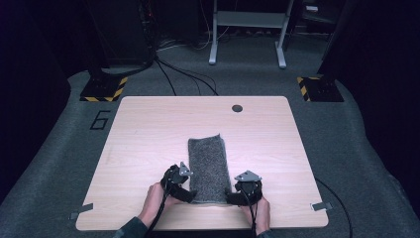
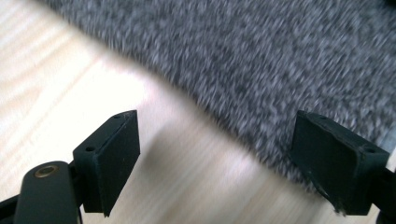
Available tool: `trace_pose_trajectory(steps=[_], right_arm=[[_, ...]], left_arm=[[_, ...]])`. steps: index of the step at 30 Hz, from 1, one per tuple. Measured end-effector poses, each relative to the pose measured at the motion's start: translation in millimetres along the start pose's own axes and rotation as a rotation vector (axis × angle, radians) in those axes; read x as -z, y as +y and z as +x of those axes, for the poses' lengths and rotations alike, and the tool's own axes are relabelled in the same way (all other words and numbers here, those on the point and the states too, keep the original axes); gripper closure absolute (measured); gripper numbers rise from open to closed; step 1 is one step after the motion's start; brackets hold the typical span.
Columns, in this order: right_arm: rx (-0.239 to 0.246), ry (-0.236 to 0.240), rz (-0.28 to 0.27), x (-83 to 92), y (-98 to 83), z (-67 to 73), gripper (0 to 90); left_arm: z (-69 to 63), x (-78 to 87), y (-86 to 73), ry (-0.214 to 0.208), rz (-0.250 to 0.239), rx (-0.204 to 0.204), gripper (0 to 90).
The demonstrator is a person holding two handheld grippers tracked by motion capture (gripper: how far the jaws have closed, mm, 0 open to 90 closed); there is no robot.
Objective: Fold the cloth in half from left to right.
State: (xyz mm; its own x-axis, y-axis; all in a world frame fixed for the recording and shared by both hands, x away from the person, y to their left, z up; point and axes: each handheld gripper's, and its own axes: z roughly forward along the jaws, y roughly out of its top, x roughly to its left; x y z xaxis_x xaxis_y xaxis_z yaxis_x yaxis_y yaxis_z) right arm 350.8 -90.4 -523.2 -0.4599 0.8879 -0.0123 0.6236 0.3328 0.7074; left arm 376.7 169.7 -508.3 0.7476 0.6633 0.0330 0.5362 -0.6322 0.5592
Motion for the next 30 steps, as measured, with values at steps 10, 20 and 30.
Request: trace_pose_trajectory(steps=[10, 20, 30], right_arm=[[0.022, 0.034, 0.010, 10.5, -9.5, 6.8, 15.2], [-0.008, 0.033, -0.034, -6.5, 39.9, -15.1, 15.3], [0.018, -0.005, 0.051, -46.0, 54.4, -25.3, 16.4]], left_arm=[[-5.7, 9.2, -13.8, -0.022, -0.005, -0.006, 15.4], [41.5, 4.8, 25.0, 0.027, -0.086, 0.101, 14.5], [44.2, -17.5, 20.4, 0.049, -0.013, 0.091, 14.5]])
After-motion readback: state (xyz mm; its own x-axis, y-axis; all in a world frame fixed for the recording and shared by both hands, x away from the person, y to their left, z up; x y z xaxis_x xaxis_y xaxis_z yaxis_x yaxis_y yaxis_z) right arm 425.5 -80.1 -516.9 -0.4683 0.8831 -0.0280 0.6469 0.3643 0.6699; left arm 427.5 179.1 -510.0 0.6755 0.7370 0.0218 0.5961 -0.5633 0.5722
